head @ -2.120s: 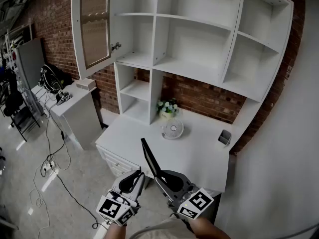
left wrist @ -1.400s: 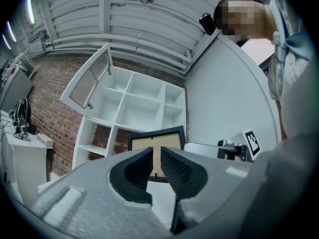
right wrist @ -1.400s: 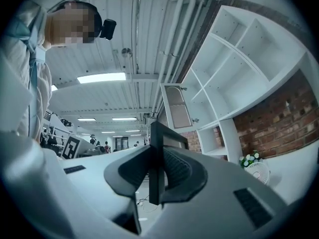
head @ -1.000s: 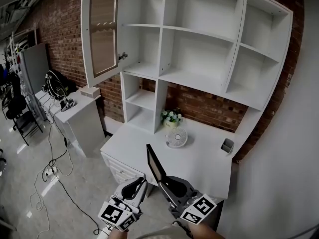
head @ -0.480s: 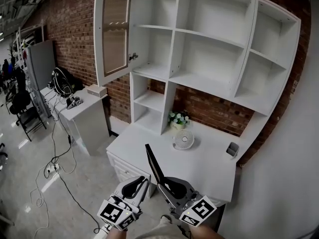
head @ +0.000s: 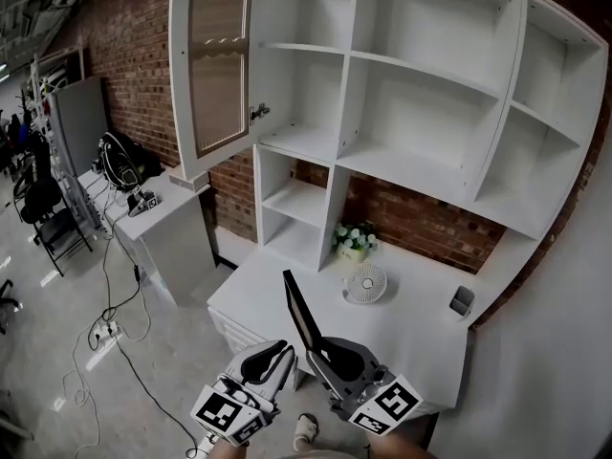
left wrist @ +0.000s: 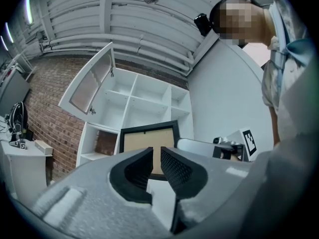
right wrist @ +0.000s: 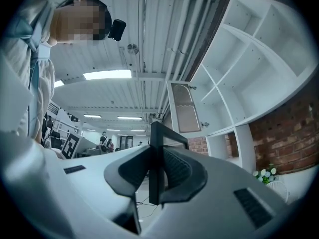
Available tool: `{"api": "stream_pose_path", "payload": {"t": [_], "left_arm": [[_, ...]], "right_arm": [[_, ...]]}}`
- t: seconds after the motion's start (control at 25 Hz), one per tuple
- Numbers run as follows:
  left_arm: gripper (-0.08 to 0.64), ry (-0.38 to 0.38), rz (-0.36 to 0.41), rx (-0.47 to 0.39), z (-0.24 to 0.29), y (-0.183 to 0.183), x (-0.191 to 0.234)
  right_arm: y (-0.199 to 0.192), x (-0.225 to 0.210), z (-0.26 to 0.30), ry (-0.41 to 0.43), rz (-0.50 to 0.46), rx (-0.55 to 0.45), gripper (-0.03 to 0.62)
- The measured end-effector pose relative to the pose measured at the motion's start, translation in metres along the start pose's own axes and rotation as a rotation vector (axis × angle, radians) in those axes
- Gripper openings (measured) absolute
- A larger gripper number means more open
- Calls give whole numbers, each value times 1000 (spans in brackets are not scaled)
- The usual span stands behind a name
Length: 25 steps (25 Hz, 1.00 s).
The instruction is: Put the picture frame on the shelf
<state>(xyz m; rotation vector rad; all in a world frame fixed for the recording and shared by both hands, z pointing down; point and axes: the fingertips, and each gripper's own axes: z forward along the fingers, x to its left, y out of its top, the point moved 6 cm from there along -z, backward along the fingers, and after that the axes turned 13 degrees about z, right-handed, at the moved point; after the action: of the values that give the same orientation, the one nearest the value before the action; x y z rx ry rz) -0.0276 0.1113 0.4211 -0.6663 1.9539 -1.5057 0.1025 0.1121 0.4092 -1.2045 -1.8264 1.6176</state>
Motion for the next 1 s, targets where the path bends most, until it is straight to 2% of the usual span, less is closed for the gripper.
{"api": "stream_pose_path", "payload": {"t": [0.36,1.0], "left_arm": [[54,-5,-19,-3,58,-11,58],[54,-41,8,-25,135,-12,118]], "right_arm": [[11,-66,45,-6,33,-16,84],[43,-138,94,6,-19,-49,85]]}}
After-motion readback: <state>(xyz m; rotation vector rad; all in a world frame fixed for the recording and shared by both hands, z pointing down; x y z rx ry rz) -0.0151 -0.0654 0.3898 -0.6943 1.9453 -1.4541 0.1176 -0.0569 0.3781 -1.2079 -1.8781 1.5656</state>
